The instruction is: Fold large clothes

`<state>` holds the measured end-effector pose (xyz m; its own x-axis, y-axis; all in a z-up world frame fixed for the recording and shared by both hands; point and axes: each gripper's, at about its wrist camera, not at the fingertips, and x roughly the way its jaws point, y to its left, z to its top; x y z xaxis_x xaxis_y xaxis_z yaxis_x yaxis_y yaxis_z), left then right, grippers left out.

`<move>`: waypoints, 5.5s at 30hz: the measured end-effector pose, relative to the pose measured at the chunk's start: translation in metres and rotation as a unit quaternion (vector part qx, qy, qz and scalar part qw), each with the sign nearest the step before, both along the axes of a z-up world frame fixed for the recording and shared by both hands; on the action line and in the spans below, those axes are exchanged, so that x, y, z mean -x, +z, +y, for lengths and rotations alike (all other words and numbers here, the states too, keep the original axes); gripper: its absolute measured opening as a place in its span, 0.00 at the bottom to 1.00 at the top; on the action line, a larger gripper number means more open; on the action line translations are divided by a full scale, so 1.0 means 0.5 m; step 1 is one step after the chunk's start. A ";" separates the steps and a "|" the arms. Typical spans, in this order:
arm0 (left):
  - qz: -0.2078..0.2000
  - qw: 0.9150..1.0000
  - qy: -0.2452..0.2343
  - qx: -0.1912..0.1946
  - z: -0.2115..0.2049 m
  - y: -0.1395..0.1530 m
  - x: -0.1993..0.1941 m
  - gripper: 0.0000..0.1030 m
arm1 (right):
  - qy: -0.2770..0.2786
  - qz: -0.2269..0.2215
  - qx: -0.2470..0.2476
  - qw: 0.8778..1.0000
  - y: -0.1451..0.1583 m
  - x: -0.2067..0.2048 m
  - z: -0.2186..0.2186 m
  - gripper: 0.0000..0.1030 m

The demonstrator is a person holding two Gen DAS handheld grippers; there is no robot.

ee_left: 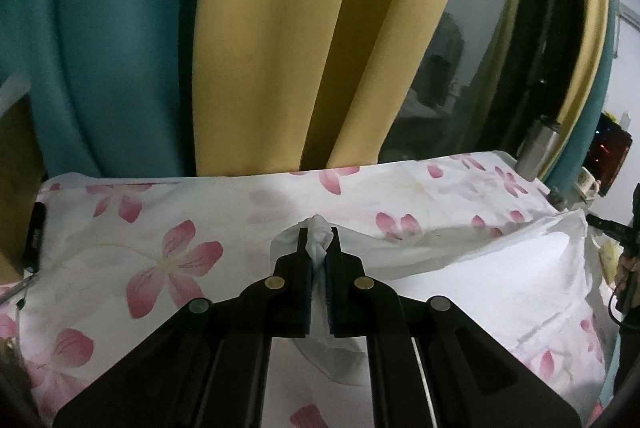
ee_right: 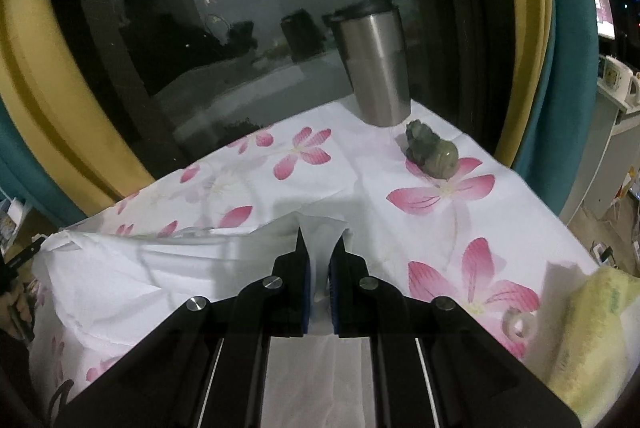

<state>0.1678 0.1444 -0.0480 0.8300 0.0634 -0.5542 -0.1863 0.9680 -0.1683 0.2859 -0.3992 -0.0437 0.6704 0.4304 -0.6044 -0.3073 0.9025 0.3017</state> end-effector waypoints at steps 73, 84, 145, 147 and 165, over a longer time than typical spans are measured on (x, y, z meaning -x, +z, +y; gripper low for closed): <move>0.073 0.962 -0.245 -0.093 -0.312 -0.081 -0.029 0.05 | 0.180 -0.087 0.187 0.962 -0.028 0.190 0.327 0.23; 0.046 0.967 -0.234 -0.090 -0.298 -0.037 -0.066 0.03 | 0.180 -0.114 0.168 0.962 0.020 0.149 0.335 0.00; 0.121 0.987 -0.075 -0.072 -0.019 -0.080 -0.157 0.51 | 0.053 -0.099 0.253 0.961 0.043 -0.070 0.241 0.58; 0.128 0.985 -0.085 -0.080 -0.021 -0.085 -0.152 0.55 | 0.042 -0.096 0.260 0.960 0.042 -0.060 0.194 0.58; 0.177 0.964 -0.145 -0.135 -0.086 -0.126 -0.120 0.58 | 0.072 0.016 0.174 0.982 -0.068 -0.102 0.058 0.59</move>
